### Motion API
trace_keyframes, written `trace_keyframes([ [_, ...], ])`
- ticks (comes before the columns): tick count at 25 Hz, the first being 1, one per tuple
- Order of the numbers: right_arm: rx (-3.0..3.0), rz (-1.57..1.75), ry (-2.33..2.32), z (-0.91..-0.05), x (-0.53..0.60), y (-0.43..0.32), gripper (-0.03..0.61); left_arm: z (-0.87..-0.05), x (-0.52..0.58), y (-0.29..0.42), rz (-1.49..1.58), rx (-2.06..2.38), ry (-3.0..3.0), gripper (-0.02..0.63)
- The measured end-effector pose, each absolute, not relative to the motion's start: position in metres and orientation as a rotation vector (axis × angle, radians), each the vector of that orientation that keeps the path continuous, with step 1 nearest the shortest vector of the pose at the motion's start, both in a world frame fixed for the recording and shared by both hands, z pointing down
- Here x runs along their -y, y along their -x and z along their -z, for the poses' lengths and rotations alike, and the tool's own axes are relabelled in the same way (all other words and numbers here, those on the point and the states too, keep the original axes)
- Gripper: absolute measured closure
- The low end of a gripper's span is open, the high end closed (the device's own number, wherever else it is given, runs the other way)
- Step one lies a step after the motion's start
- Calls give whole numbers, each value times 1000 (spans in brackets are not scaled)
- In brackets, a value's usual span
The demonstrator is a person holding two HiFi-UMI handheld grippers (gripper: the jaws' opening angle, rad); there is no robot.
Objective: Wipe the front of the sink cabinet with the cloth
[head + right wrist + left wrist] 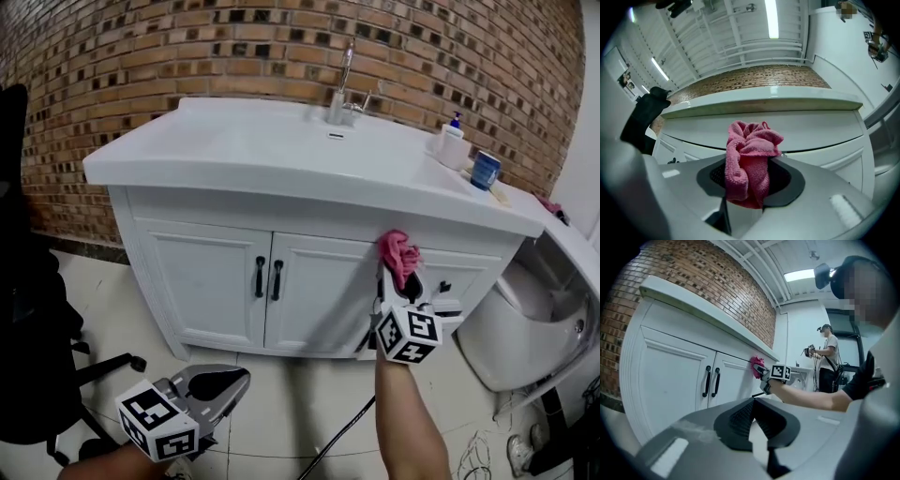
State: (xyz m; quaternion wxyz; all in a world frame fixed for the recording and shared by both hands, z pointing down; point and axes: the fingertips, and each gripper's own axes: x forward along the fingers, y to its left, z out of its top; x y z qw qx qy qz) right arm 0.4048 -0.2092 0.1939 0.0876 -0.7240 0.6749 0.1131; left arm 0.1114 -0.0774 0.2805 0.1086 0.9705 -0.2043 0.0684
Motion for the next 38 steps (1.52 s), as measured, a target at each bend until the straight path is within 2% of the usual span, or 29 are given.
trace_keyframes([
  [6, -1993, -392, 2137, -193, 221, -408, 410, -297, 84, -108, -286, 626, -2897, 611],
  [15, -2005, -528, 2202, -208, 223, -402, 411, -295, 94, -109, -218, 584, -2794, 611],
  [38, -2144, -463, 2423, -308, 235, -388, 414, -302, 100, -117, -210, 568, -2763, 611],
])
